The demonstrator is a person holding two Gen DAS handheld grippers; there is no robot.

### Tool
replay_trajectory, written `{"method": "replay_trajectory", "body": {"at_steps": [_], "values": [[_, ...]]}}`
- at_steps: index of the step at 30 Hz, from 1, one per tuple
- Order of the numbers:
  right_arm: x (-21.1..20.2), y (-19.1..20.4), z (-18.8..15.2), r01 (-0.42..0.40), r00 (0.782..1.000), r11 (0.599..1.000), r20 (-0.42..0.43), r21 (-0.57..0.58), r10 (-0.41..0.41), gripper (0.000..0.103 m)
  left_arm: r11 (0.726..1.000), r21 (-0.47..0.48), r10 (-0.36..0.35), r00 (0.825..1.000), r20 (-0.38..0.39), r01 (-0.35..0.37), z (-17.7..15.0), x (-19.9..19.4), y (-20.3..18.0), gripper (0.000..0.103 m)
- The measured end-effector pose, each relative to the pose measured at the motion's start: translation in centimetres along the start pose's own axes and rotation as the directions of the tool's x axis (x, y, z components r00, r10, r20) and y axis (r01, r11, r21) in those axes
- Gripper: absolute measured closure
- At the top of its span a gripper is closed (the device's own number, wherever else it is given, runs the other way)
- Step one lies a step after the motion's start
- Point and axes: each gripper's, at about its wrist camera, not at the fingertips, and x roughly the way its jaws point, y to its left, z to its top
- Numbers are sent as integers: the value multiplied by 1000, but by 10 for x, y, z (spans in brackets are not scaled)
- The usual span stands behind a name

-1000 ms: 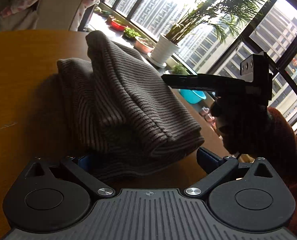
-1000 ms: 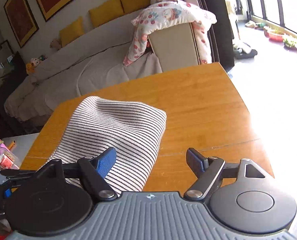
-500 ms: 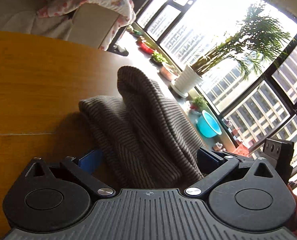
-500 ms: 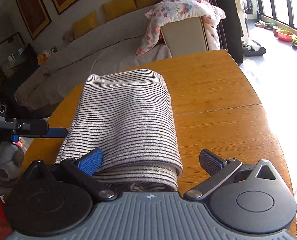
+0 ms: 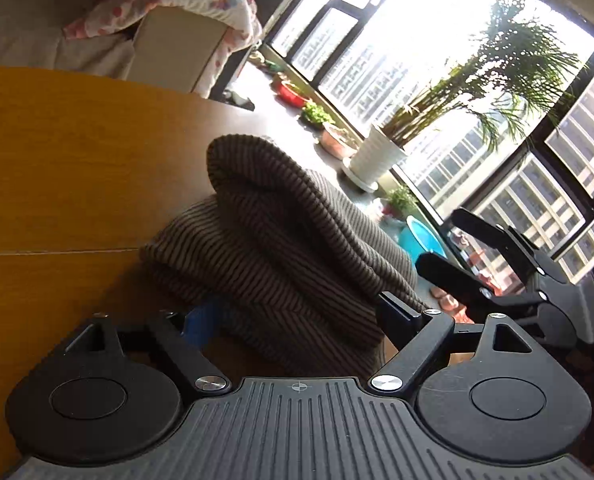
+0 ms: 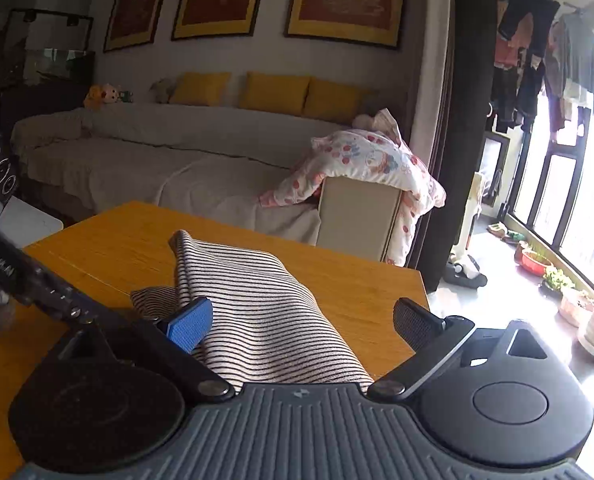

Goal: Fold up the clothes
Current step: 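Grasp the folded sweatshirt end with the right tool while the left tool grips the other end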

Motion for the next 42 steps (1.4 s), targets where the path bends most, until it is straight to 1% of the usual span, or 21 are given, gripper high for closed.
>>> {"method": "replay_trajectory", "body": {"at_steps": [2,3,4,6,8,12,15,17,19,21,22,24,26,27,29,30,32,35,36,38,42], "values": [[-3,31,-5,0,1000,994,12,-107,2,10,997,-25,77,996,49,-76,2,-3,4,11],[1,49,-8,6,1000,987,4,-163,-5,15,995,-27,101,993,55,-100,2,-1,4,12],[7,59,-12,8,1000,982,-8,-189,-9,21,993,-27,120,991,52,-119,2,3,4,14],[24,79,-19,29,999,972,-36,-234,-39,27,988,-16,155,987,30,-154,1,12,3,20],[36,89,-25,74,995,955,-44,-289,-91,28,981,5,193,981,9,-193,-1,20,1,23],[35,92,-33,131,987,912,-34,-389,-156,28,973,57,222,975,19,-223,-1,23,-7,23],[25,89,-41,253,963,841,46,-478,-264,29,971,73,226,974,27,-227,-4,27,-11,21],[26,91,-49,271,958,814,64,-513,-279,29,968,88,233,972,30,-235,-5,28,-14,23],[33,93,-53,257,962,818,56,-515,-267,29,967,89,238,971,33,-240,-8,26,-17,25],[38,90,-55,252,965,830,67,-497,-254,33,970,90,224,974,43,-228,-11,17,-23,27],[40,89,-55,250,966,836,72,-488,-247,48,975,84,203,978,42,-206,-13,12,-26,29],[41,82,-52,254,966,860,82,-443,-243,68,990,57,131,991,21,-132,-16,6,-31,36],[41,72,-48,233,972,892,65,-386,-226,68,999,19,36,999,-23,-36,-18,10,-33,45],[40,65,-45,212,977,912,48,-352,-209,69,1000,7,10,999,-40,-9,-19,13,-34,47],[35,51,-35,162,986,949,17,-271,-164,74,1000,-2,-5,998,-65,5,-20,24,-33,63],[31,44,-28,137,990,963,7,-232,-139,77,1000,-7,-13,997,-77,13,-21,30,-33,63],[4,40,-5,116,992,973,63,-200,-105,78,999,-22,-31,995,-95,29,-23,38,-31,63],[-35,56,19,49,986,955,166,-291,1,79,996,-66,-63,994,-94,57,-25,42,-23,63],[-40,62,20,23,986,951,161,-310,28,79,996,-70,-67,994,-91,61,-26,41,-23,63],[-35,74,12,-29,992,935,102,-354,69,79,996,-64,-69,994,-83,64,-28,40,-23,63],[-8,95,-27,-14,1000,915,-20,-404,7,78,995,-71,-79,993,-83,74,-29,32,-18,64]]}}
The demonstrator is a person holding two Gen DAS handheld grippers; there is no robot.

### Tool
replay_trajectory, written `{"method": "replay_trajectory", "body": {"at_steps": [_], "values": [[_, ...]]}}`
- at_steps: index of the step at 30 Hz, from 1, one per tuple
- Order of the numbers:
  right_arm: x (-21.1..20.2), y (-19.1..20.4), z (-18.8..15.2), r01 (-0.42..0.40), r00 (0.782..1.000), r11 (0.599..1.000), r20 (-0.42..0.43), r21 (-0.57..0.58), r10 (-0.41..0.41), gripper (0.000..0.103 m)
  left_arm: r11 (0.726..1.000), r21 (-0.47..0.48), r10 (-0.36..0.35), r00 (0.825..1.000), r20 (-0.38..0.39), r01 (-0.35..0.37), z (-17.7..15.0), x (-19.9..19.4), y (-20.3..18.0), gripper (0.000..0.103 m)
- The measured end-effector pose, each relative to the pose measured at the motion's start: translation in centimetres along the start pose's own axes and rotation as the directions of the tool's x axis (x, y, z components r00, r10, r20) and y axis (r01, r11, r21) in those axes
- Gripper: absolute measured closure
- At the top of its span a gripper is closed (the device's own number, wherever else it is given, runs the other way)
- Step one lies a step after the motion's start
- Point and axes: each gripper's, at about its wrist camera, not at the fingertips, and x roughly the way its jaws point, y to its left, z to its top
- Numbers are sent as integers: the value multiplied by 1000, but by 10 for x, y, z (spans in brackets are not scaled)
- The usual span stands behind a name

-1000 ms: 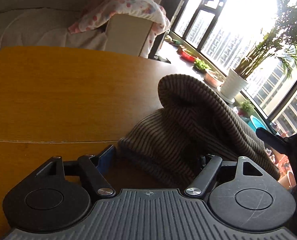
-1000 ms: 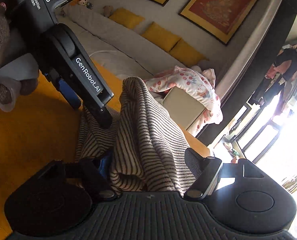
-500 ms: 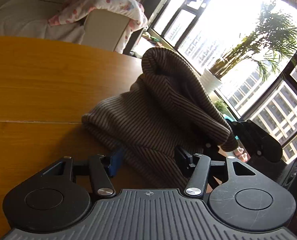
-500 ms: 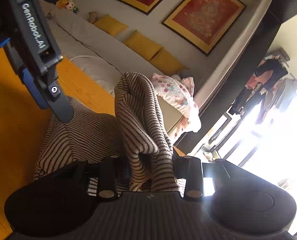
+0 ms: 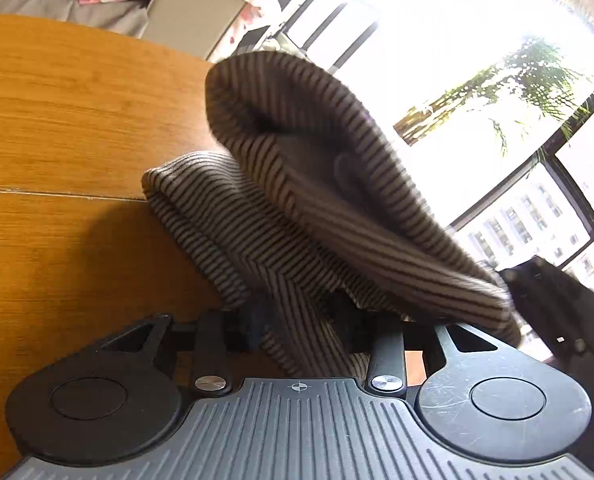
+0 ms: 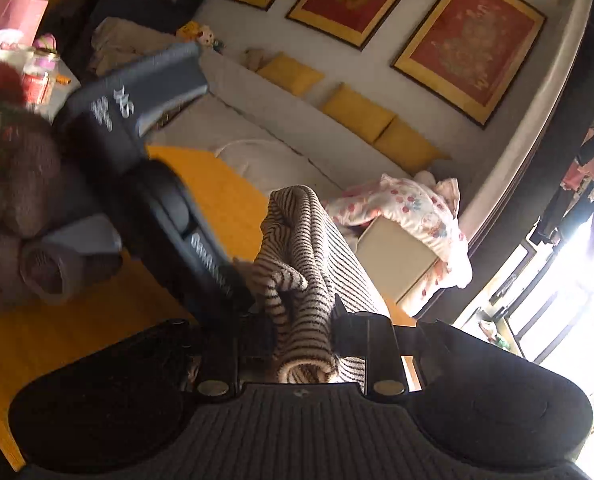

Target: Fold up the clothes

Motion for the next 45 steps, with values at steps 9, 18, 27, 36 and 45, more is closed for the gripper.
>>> {"method": "replay_trajectory", "body": {"at_steps": [9,18,27,36,45], "values": [[10,49,-14,24,999,989,-31,-144,-28,69,997,-78,-5,994,105,13,9,-52,12,49],[-24,7,-17,-99,994,995,-38,34,100,48,994,54,95,994,49,-98,1,-21,-5,48],[-48,-69,21,-234,968,903,171,359,183,93,994,91,56,998,31,-58,-9,-19,-12,63],[7,-67,1,-436,890,708,150,555,431,92,995,95,17,1000,19,-19,-14,-28,0,56],[2,-9,-21,-354,930,872,25,337,368,91,999,44,6,981,194,-14,21,-86,-2,49]]}}
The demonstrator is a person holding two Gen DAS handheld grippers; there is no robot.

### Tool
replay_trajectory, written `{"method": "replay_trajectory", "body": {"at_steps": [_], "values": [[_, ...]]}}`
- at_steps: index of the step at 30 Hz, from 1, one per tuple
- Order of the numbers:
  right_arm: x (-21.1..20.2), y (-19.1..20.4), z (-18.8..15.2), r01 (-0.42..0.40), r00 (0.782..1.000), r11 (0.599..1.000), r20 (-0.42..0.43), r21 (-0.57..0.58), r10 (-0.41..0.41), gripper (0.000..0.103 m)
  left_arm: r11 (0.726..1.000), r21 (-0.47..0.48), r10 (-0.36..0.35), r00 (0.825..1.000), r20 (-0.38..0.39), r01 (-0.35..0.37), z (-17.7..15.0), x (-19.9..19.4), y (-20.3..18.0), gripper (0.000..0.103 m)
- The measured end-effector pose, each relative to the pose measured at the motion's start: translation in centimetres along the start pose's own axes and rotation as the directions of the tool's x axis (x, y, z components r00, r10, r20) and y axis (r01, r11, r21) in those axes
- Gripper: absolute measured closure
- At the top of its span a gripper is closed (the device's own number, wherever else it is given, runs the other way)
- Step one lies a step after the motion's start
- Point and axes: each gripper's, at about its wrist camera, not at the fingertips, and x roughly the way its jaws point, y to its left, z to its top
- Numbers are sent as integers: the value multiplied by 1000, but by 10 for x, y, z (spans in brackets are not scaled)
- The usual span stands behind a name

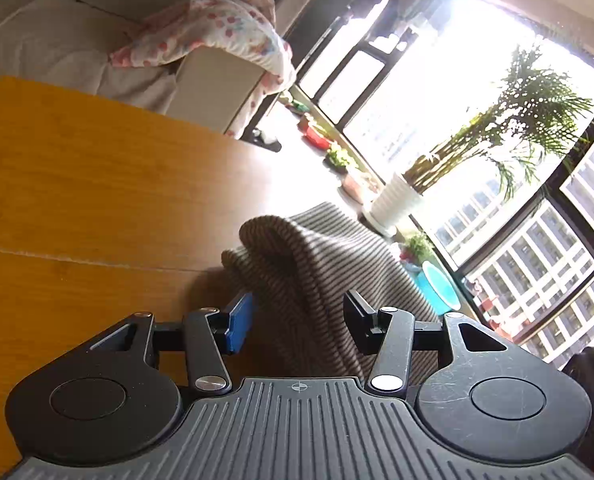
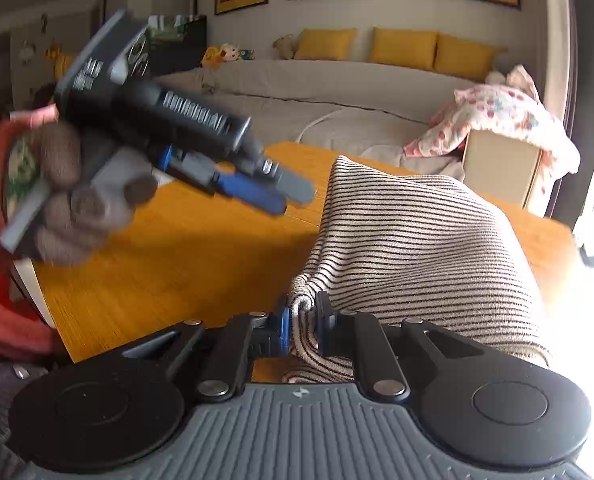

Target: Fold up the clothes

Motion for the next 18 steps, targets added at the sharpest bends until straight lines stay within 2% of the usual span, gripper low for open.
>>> {"method": "replay_trajectory", "body": {"at_steps": [2,4,6,9,11,13,16,18], "values": [[4,16,-3,53,999,994,4,-91,-53,90,998,9,-59,998,24,59,8,5,-13,44],[8,24,-3,75,997,989,9,-131,-74,85,995,18,-95,995,8,95,14,27,-24,43],[11,30,-4,86,996,984,13,-154,-85,83,997,45,-63,998,-28,64,12,51,-29,43],[5,23,1,78,997,985,24,-156,-75,79,997,81,13,997,-75,-7,3,78,-25,50],[-10,7,9,47,998,994,34,-100,-43,65,993,121,21,997,-69,-12,-2,77,-27,50],[-26,-11,16,52,996,998,75,-25,-50,23,989,145,28,997,-69,-17,-5,74,-29,50],[-35,-52,27,115,984,987,125,117,-129,1,988,156,27,997,-70,-16,-8,71,-29,50],[-26,-76,28,155,979,967,100,200,-178,0,988,157,25,997,-70,-14,-9,70,-28,50]]}}
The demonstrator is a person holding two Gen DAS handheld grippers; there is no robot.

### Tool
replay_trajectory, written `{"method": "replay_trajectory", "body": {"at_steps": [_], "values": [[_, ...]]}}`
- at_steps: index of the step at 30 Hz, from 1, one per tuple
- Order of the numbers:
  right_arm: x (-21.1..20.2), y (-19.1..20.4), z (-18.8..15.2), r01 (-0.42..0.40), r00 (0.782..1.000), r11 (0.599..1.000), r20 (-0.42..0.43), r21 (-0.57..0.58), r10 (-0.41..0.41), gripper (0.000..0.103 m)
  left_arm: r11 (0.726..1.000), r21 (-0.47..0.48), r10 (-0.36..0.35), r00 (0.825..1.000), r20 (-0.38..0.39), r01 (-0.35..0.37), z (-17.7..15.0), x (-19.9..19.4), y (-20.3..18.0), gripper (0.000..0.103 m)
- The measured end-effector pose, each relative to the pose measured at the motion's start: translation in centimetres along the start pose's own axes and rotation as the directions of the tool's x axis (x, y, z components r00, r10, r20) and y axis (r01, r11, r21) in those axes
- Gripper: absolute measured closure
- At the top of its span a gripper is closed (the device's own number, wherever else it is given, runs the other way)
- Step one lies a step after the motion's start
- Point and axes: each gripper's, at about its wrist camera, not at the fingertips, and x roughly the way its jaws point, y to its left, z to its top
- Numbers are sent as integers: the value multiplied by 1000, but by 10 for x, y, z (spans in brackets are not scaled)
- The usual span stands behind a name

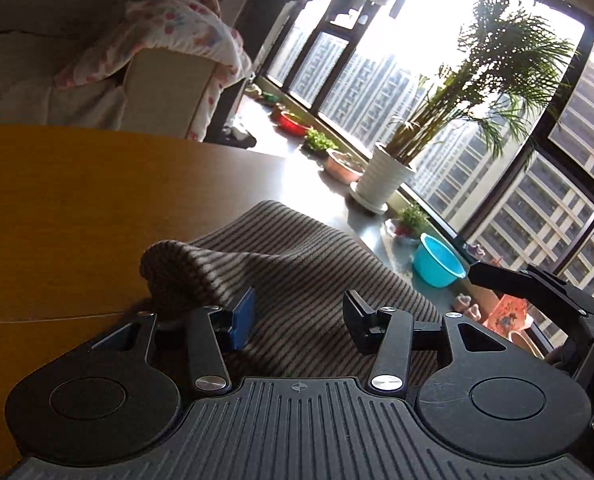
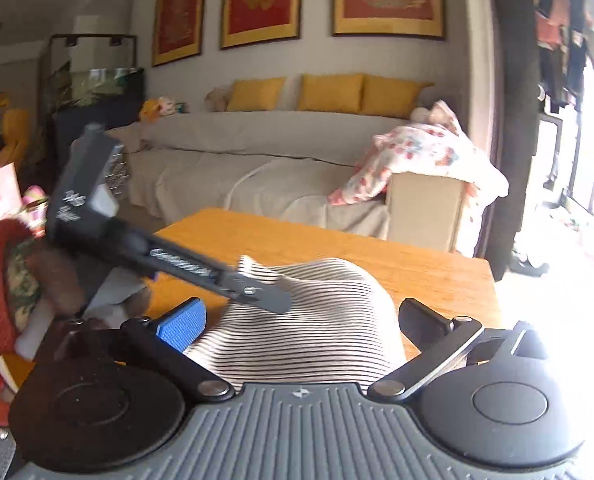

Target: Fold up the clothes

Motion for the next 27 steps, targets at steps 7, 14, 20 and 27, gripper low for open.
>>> {"method": "replay_trajectory", "body": {"at_steps": [7,14,20,27], "values": [[43,-54,-49,5,980,912,-182,411,76,0,1000,-1,-18,1000,-7,18,0,-2,7,50],[16,-27,-29,-273,945,865,-50,422,323,24,999,-16,28,1000,5,-28,9,-6,24,47],[28,7,-46,-75,966,978,-230,197,120,24,1000,13,16,1000,-1,-16,0,-15,25,47],[-18,1,-17,-92,992,991,-79,100,100,0,999,41,32,999,4,-32,-9,-19,21,46]]}}
